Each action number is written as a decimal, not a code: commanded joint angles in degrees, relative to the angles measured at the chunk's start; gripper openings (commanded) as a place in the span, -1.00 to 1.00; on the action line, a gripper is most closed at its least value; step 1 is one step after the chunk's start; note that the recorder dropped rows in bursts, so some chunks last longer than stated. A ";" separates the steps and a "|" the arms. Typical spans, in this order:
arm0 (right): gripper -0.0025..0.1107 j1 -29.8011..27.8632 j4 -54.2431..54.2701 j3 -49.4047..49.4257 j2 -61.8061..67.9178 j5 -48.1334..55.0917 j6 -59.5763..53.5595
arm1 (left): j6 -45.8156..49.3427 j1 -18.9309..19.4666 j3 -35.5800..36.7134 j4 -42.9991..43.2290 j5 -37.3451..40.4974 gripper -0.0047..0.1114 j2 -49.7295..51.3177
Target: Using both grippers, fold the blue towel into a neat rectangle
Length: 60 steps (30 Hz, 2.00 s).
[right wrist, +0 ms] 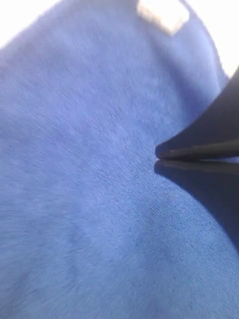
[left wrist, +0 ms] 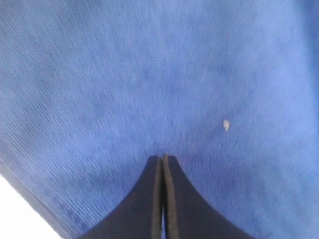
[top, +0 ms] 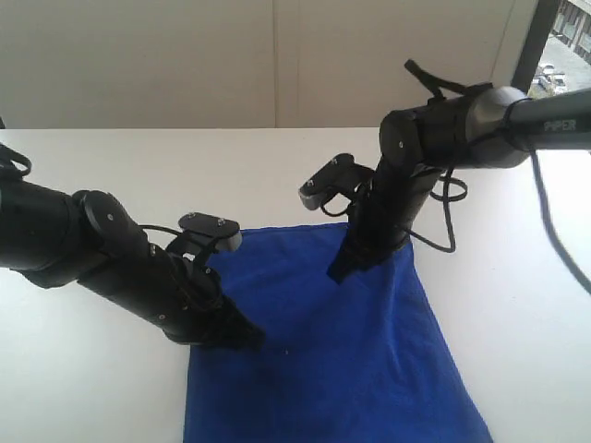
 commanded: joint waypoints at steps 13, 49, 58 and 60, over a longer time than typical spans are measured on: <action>-0.96 -0.33 -2.27 15.20 -7.50 2.42 10.17 | 3.30 2.63 -10.86 1.14 -15.05 -0.92 6.66; -0.96 -0.22 -6.74 16.59 -16.86 -3.67 18.74 | 6.80 10.58 -23.41 1.43 -1.93 -0.92 10.90; -0.96 -0.35 -6.77 8.84 -10.01 -2.57 15.74 | 9.44 10.58 -19.53 2.41 13.29 -0.92 4.46; -0.96 -0.79 -6.78 7.17 -7.29 -1.67 15.49 | 9.13 10.58 -16.22 2.41 14.15 -0.92 4.46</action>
